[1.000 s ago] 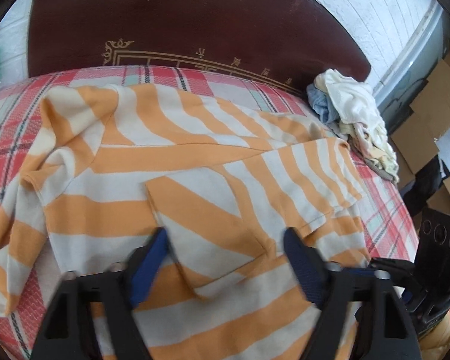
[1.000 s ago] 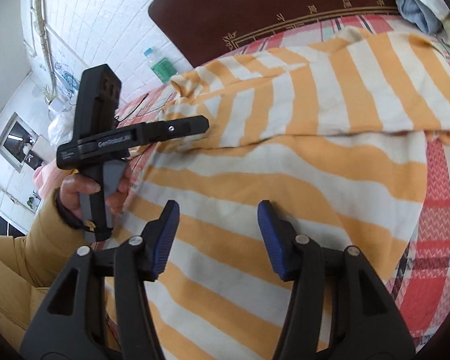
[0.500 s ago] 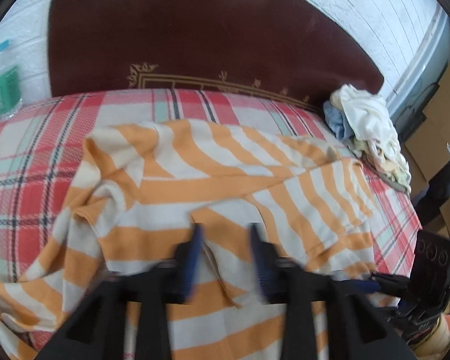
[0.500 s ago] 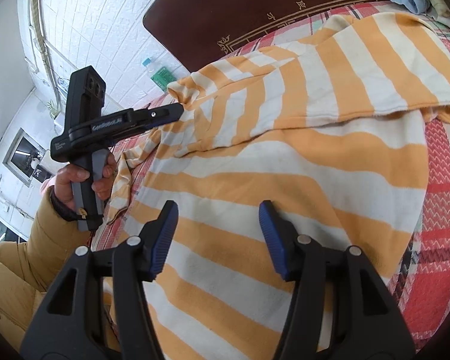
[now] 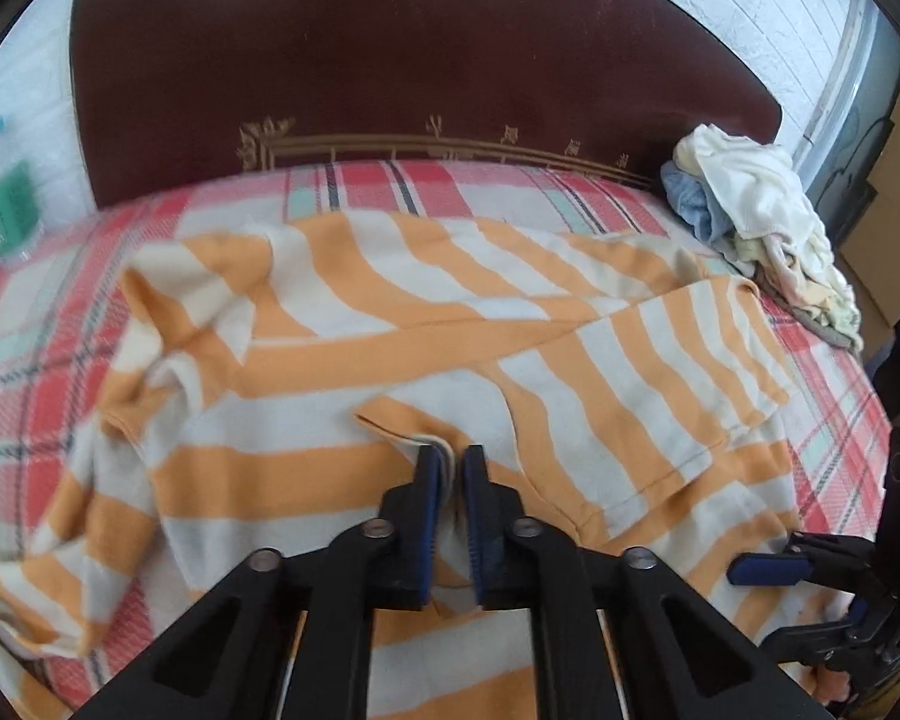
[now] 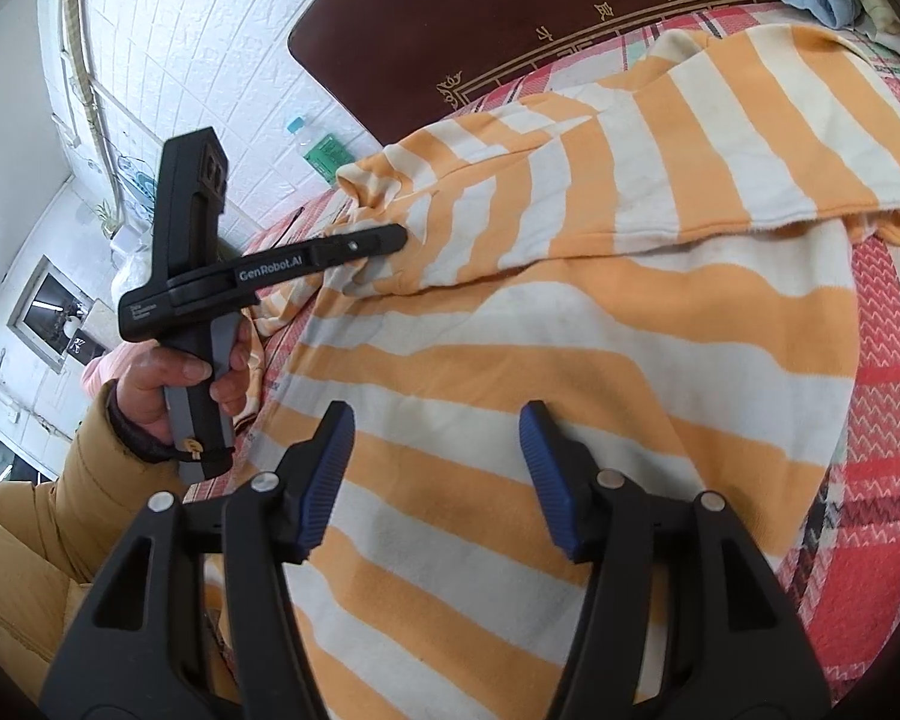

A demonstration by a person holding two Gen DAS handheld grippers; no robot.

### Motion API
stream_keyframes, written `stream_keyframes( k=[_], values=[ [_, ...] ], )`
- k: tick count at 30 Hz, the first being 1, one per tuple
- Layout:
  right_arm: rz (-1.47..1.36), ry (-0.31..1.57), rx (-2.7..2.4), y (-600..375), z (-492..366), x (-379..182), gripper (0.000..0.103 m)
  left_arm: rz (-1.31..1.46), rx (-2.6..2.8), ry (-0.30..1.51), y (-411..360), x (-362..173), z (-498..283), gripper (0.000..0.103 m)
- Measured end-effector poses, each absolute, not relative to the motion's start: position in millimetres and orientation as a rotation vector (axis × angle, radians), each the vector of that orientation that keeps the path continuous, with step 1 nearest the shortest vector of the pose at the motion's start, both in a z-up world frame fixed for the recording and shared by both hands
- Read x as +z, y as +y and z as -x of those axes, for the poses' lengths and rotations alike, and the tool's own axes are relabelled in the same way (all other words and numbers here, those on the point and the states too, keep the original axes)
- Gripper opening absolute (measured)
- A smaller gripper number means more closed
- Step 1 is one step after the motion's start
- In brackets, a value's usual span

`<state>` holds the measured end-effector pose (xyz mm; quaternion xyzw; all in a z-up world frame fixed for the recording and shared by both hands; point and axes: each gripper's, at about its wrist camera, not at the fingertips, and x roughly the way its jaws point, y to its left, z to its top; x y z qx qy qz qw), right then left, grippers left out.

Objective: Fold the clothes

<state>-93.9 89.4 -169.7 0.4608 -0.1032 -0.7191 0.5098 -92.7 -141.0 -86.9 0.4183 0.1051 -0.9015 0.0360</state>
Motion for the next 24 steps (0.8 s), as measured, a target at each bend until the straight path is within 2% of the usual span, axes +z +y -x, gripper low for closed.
stream_keyframes(
  k=[6, 7, 8, 10, 12, 15, 18, 19, 20, 21, 22, 24],
  values=[
    [-1.110, -0.251, -1.729, 89.4, 94.9, -170.2, 0.059, -1.211, -2.817, 0.394, -163.6, -58.4, 97.2, 0.005],
    [-1.110, -0.251, -1.728, 89.5, 95.1, -170.3, 0.059, -1.245, -2.826, 0.398, -164.0, -61.9, 99.0, 0.015],
    [-1.110, -0.251, -1.728, 89.3, 95.2, -170.5, 0.059, -1.278, -2.831, 0.398, -164.0, -65.9, 100.8, 0.042],
    [-1.109, -0.249, -1.727, 88.6, 95.4, -170.6, 0.060, -1.343, -2.841, 0.396, -164.1, -73.9, 104.3, 0.077],
    [-1.108, -0.246, -1.727, 87.9, 95.0, -170.7, 0.061, -1.390, -2.838, 0.294, -157.1, -83.8, 109.1, 0.076],
    [-1.107, -0.243, -1.727, 87.9, 94.7, -170.9, 0.061, -1.500, -2.844, 0.276, -154.8, -100.8, 120.2, 0.076],
    [-1.106, -0.244, -1.727, 88.4, 94.4, -171.1, 0.061, -1.486, -2.850, 0.234, -151.2, -105.3, 121.9, 0.075],
    [-1.106, -0.244, -1.727, 88.6, 94.3, -171.4, 0.061, -1.480, -2.858, 0.210, -148.3, -104.3, 120.9, 0.065],
    [-1.107, -0.245, -1.727, 88.7, 94.3, -171.6, 0.061, -1.481, -2.878, 0.206, -144.6, -103.2, 119.2, 0.041],
    [-1.107, -0.245, -1.726, 88.6, 94.2, -171.8, 0.061, -1.483, -2.889, 0.204, -141.8, -102.1, 117.6, 0.033],
    [-1.108, -0.245, -1.727, 88.6, 94.0, -172.0, 0.061, -1.480, -2.896, 0.188, -138.1, -100.9, 115.7, 0.017],
    [-1.108, -0.244, -1.727, 88.5, 94.2, -172.0, 0.061, -1.434, -2.888, 0.109, -130.7, -94.7, 112.3, 0.011]
  ],
)
